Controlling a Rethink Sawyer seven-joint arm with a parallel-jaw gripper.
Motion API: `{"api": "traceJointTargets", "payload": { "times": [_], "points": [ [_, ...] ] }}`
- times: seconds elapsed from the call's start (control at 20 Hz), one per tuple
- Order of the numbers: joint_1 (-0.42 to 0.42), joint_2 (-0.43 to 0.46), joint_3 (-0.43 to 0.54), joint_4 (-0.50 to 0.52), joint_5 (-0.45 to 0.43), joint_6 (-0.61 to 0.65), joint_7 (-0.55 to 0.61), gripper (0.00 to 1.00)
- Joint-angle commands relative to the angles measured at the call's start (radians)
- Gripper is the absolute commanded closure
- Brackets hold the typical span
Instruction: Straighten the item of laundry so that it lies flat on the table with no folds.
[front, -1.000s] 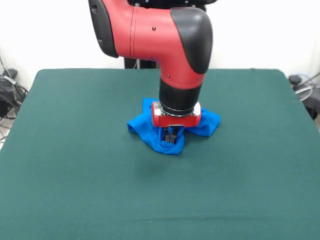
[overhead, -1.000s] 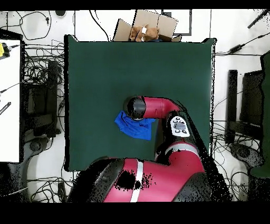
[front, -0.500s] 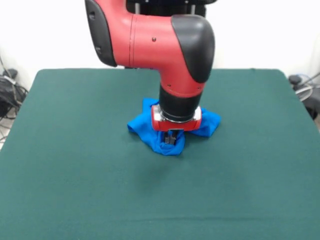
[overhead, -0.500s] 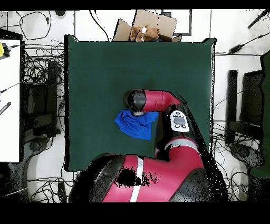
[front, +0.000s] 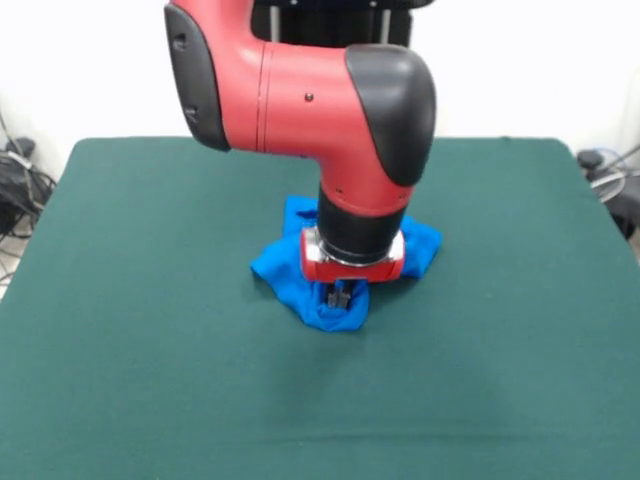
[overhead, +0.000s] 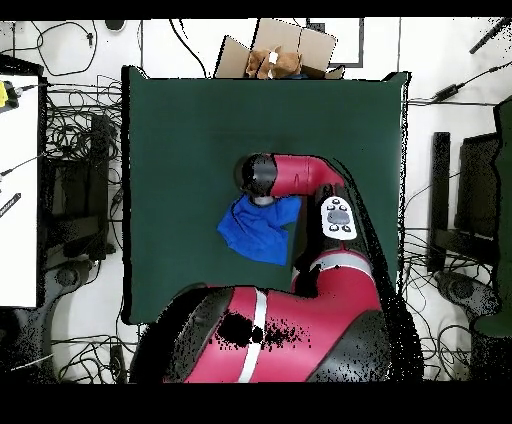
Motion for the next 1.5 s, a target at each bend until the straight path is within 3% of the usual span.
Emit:
{"api": "traceJointTargets", "payload": {
  "times": [0.05,0.65,1.05,1.2,1.35,1.5],
  "points": [
    [0.016,0.089,0.119,-0.226,-0.028,-0.233,0.052,1.0],
    [0.036,0.08,0.135,-0.405,0.058,0.038,0.043,1.0],
    [0.041,0.087,0.136,-0.451,0.08,0.047,0.052,1.0],
    [0.042,0.041,0.121,-0.371,0.081,0.031,0.05,1.0],
    [0.032,-0.148,0.095,-0.105,0.114,0.032,0.087,1.0],
    [0.021,-0.283,0.083,0.034,0.144,0.108,0.056,1.0]
  ]
}}
